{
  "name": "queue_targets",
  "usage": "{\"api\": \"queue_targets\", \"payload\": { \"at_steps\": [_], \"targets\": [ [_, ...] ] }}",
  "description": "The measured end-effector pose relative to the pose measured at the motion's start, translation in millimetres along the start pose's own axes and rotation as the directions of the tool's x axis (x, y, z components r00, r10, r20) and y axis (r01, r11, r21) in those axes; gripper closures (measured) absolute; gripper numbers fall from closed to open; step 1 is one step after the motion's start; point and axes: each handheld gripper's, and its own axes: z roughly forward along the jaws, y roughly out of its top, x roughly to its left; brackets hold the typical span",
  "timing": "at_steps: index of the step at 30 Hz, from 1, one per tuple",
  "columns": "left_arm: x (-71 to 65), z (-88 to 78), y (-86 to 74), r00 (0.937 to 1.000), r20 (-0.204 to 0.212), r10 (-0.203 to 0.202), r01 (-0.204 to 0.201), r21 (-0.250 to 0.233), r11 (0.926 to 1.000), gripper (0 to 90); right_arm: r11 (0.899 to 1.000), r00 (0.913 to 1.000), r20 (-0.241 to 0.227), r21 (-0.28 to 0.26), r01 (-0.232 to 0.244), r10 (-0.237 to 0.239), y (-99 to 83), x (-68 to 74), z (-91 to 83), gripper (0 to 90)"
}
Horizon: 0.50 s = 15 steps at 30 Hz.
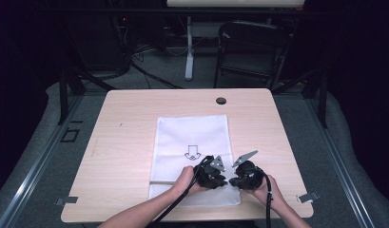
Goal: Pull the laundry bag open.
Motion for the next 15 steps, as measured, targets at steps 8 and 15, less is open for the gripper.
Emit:
{"api": "queue_targets", "payload": {
  "at_steps": [8, 15],
  "targets": [
    [0.1, 0.1, -0.3, 1.0, 0.0, -0.006, 0.006, -0.001, 1.0, 81.2, 1.0, 0.9999, 0.001, -0.001, -0.012, 0.012, 0.3, 1.0, 0.2, 90.0],
    [1.0, -0.3, -1.0, 0.9997, 0.009, -0.021, 0.021, -0.002, 0.9998, 81.3, 1.0, 1.0, -0.001, 0.002, 0.0, 0.0, -0.7, -1.4, -0.3, 90.0]
  ]
}}
